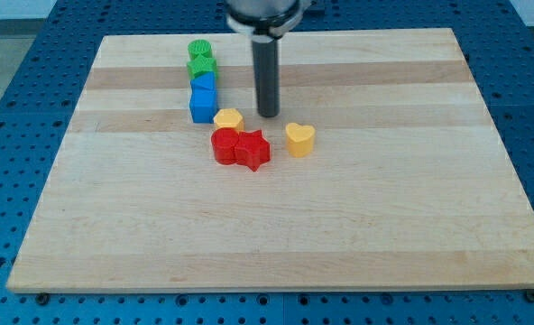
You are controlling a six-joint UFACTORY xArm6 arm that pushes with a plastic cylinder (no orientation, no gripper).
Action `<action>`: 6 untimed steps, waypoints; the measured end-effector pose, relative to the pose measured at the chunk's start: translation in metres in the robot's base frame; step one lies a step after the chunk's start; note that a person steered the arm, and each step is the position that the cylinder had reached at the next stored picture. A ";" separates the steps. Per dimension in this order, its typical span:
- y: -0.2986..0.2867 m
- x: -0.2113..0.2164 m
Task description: Nudge blue triangle left a bit
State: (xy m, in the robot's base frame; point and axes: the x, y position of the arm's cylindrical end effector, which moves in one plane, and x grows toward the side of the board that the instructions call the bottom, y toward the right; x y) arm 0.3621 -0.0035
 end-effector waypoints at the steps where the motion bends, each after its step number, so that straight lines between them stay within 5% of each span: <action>1: -0.003 -0.020; 6: -0.092 -0.035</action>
